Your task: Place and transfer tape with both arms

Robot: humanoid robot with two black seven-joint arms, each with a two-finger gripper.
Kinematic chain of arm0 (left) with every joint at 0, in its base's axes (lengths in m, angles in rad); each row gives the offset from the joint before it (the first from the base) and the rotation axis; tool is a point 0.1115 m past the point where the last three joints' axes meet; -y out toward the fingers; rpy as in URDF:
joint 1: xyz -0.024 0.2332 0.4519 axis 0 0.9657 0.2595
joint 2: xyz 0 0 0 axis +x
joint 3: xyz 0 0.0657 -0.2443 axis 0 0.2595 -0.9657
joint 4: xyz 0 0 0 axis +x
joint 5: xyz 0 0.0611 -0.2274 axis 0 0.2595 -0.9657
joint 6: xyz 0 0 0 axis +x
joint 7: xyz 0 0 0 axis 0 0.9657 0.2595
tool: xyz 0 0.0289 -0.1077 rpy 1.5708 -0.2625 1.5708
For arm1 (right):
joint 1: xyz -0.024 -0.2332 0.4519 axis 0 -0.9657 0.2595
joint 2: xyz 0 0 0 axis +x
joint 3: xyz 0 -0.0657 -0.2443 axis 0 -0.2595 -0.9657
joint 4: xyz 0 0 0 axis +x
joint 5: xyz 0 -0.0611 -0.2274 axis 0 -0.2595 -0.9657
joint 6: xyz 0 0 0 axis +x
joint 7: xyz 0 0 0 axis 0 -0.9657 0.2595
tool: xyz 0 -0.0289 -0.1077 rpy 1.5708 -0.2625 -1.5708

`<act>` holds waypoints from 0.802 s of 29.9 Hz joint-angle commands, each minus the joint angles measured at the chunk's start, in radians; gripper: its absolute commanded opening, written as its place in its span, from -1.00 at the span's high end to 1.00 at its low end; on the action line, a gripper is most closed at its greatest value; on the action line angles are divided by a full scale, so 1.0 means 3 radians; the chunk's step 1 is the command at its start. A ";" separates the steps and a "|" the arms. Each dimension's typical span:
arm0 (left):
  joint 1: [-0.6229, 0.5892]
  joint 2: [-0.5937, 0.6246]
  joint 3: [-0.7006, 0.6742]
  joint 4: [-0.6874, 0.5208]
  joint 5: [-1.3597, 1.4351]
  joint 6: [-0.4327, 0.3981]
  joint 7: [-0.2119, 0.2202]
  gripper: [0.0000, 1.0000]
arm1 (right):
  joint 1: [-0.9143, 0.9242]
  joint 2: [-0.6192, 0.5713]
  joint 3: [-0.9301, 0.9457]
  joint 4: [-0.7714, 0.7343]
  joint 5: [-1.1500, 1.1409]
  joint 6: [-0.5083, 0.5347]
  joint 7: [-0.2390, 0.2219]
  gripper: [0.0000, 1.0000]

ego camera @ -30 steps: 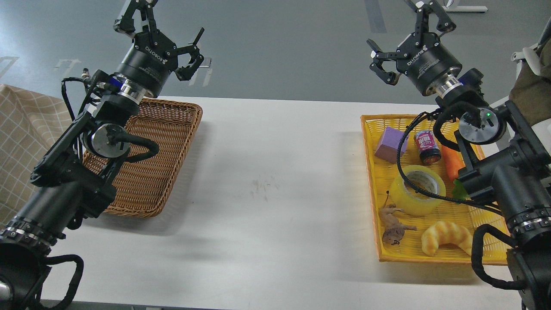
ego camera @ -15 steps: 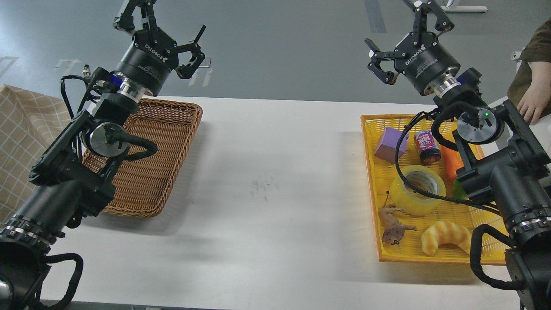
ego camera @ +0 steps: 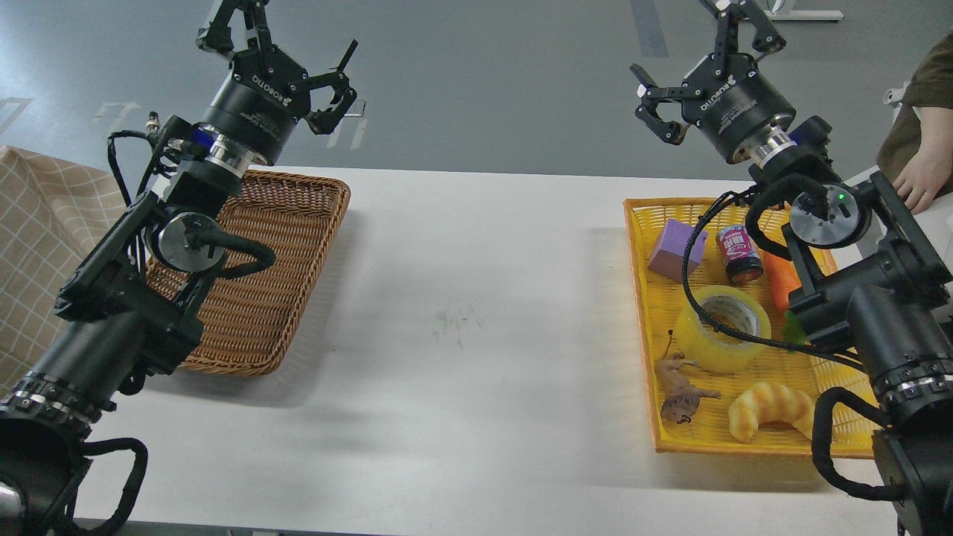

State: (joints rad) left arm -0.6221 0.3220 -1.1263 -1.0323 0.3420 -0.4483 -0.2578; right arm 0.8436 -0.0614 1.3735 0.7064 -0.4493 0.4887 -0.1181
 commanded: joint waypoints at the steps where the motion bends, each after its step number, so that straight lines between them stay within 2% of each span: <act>1: 0.0003 -0.0025 -0.0014 0.0000 0.0000 -0.0009 -0.0046 -0.96 | -0.0005 0.0005 -0.0002 0.0002 -0.0001 0.0000 0.0000 -1.00; 3: -0.0002 -0.0020 -0.0014 0.0000 0.0005 -0.0009 -0.0127 -0.96 | -0.0005 0.0026 -0.0002 -0.0003 -0.0001 0.0000 0.0000 -1.00; 6: -0.0012 -0.0020 -0.0019 0.0000 0.0000 -0.0014 -0.0138 -0.96 | -0.0015 0.0026 -0.0002 -0.0003 -0.0001 0.0000 0.0000 -1.00; 24: -0.0028 -0.0015 0.0057 0.0112 0.0056 -0.0004 -0.0087 -0.96 | -0.0061 -0.0010 -0.0022 -0.0003 -0.0006 0.0000 -0.0036 -1.00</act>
State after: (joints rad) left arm -0.6314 0.3144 -1.1131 -0.9979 0.3565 -0.4507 -0.2904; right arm 0.8355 -0.0628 1.3684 0.7055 -0.4493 0.4887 -0.1255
